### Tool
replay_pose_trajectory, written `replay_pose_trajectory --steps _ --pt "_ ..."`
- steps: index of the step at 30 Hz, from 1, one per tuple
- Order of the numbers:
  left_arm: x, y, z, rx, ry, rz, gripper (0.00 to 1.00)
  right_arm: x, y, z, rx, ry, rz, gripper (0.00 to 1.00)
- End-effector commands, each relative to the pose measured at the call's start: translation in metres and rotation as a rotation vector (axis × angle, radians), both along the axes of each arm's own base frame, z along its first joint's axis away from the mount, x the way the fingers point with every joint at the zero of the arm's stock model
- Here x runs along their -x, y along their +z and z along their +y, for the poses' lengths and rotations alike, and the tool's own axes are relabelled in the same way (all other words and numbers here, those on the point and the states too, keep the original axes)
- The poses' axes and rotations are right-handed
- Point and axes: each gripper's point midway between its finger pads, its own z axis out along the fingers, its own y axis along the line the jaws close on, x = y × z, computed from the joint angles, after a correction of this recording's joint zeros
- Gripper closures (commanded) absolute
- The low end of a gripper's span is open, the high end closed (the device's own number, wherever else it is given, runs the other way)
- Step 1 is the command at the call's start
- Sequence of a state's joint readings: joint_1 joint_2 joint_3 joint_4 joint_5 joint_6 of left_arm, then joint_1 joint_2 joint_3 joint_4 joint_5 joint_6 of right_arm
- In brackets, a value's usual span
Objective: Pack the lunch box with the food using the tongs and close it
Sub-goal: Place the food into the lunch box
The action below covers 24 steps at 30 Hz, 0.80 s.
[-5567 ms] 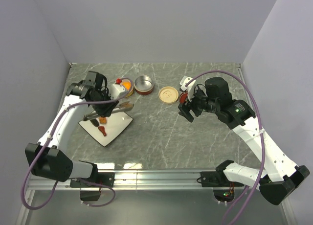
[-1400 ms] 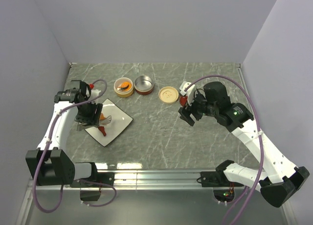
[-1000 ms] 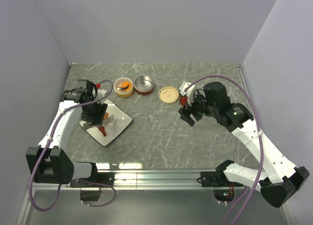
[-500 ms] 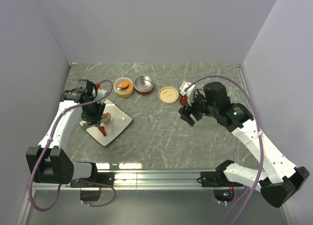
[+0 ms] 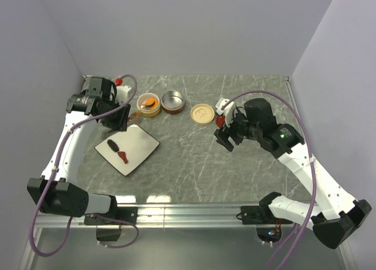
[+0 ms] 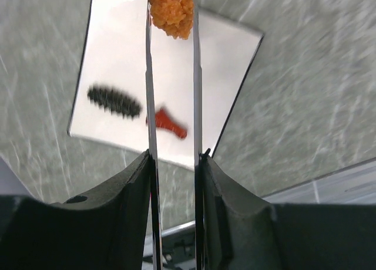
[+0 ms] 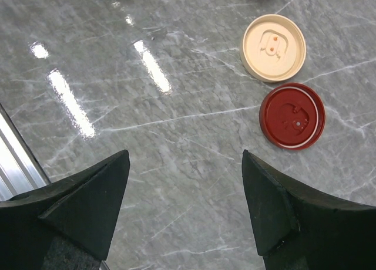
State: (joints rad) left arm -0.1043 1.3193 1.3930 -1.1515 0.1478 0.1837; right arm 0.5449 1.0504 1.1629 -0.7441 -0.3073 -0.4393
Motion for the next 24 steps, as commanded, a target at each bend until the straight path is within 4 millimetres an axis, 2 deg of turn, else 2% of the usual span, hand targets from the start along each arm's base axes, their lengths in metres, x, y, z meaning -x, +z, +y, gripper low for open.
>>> replay_pose_trajectory --steps 1,5,6,7,9,14,15,21,24 --pt "-0.027 0.028 -0.026 0.076 -0.042 -0.085 0.77 -0.008 0.015 0.001 -0.013 -0.010 -0.038 0.16" --pt "-0.063 0.046 -0.047 0.110 -0.083 -0.145 0.77 -0.014 0.011 -0.005 0.011 -0.059 -0.037 0.10" --pt "-0.073 0.060 -0.057 0.127 -0.101 -0.183 0.78 -0.017 0.009 -0.007 0.019 -0.076 -0.044 0.09" --pt "-0.085 0.053 -0.065 0.136 -0.111 -0.166 0.78 -0.019 0.008 -0.009 0.020 -0.088 -0.044 0.09" --pt "-0.105 0.053 -0.082 0.150 -0.137 -0.169 0.78 -0.020 0.008 -0.010 0.024 -0.101 -0.050 0.08" --pt "-0.142 0.053 -0.115 0.167 -0.174 -0.206 0.79 -0.023 0.010 -0.017 0.022 -0.136 -0.049 0.07" --pt "-0.149 0.042 -0.118 0.162 -0.175 -0.185 0.79 -0.024 0.011 -0.018 0.019 -0.139 -0.047 0.07" --pt "-0.173 0.019 -0.132 0.150 -0.189 -0.169 0.79 -0.029 0.016 -0.019 0.006 -0.146 -0.041 0.07" --pt "-0.179 0.009 -0.138 0.142 -0.199 -0.155 0.79 -0.030 0.015 -0.017 0.003 -0.145 -0.033 0.07"
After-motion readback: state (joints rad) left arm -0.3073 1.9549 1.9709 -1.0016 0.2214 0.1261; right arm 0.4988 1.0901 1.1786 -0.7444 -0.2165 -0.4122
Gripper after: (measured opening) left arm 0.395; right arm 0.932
